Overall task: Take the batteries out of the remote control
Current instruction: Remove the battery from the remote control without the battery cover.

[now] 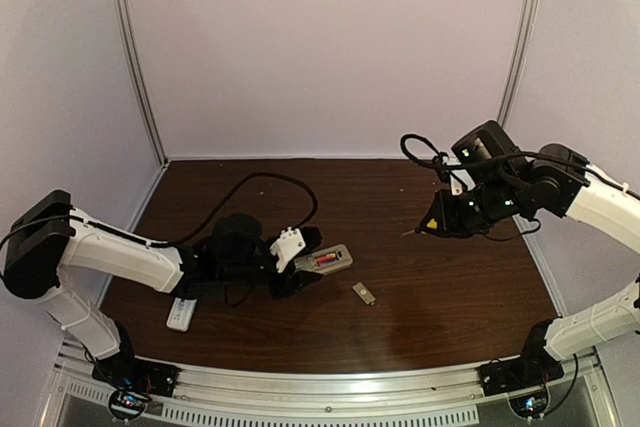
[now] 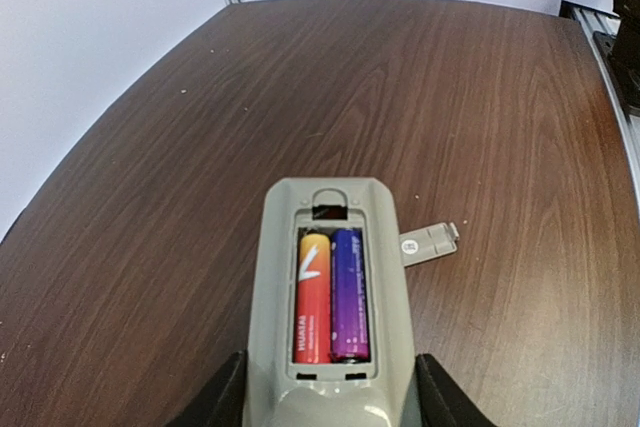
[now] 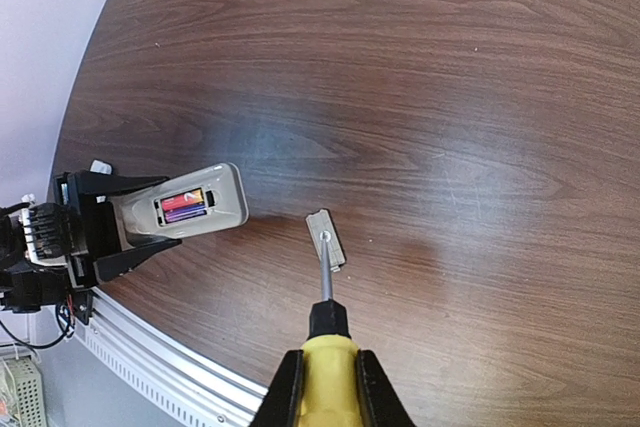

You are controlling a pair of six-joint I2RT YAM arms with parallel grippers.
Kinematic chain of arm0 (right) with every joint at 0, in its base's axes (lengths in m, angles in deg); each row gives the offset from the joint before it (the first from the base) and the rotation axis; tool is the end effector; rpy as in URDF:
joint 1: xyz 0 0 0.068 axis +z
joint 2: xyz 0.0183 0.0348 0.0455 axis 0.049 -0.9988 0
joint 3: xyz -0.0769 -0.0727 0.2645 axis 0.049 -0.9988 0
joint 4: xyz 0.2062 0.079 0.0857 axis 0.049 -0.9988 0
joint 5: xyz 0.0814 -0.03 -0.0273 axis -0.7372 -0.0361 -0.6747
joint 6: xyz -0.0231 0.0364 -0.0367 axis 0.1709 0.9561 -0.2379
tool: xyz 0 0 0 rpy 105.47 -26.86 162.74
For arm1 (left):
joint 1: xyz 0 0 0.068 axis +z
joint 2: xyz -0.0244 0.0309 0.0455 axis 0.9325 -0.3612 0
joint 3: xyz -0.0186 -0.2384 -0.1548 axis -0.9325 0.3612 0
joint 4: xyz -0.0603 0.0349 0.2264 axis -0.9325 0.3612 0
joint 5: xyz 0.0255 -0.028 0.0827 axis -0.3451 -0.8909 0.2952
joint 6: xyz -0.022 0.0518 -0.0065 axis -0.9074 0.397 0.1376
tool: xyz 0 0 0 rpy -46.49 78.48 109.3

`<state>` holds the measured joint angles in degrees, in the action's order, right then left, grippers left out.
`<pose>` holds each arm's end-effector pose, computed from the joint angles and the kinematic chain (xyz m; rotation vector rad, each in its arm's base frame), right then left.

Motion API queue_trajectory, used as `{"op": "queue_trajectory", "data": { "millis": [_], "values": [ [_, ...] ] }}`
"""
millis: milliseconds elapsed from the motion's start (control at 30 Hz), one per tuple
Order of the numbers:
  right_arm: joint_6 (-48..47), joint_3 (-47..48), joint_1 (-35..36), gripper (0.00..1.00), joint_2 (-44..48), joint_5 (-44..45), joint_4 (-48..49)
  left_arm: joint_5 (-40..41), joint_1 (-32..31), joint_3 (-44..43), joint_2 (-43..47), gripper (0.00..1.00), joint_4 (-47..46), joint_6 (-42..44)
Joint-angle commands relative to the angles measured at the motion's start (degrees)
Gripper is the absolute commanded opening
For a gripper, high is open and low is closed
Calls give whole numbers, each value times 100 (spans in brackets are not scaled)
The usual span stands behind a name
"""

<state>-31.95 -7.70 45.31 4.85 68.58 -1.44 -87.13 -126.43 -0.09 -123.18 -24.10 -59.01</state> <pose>0.1333 0.1512 0.3561 -0.2106 2.6045 0.6697 0.1585 -0.2565 0.2073 1.1423 1.7518 -0.6631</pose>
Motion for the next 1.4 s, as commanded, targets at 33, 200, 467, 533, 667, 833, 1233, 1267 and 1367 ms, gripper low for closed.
{"op": "queue_trajectory", "data": {
  "millis": [33,200,467,533,667,833,1233,1267,1367],
  "values": [
    [142,-146,-23,0,124,-146,271,201,-16,-280,325,0,248,92],
    [200,-241,120,0,209,-439,687,177,-21,-382,389,0,500,204],
    [113,-123,649,0,-163,-570,1041,96,-160,-385,436,0,462,383],
    [70,-14,756,0,-333,-542,1024,149,-234,-380,433,0,467,487],
    [-7,226,897,0,-614,-486,946,210,-316,-382,412,0,452,622],
    [-61,374,973,0,-822,-476,936,279,-387,-478,337,0,477,609],
    [-170,376,974,0,-1040,-505,961,292,-527,-633,234,0,478,401],
    [-171,376,973,0,-1053,-505,981,293,-537,-645,229,0,483,386],
    [-172,367,976,0,-1102,-541,1010,315,-582,-652,218,0,504,348]
  ]
}}
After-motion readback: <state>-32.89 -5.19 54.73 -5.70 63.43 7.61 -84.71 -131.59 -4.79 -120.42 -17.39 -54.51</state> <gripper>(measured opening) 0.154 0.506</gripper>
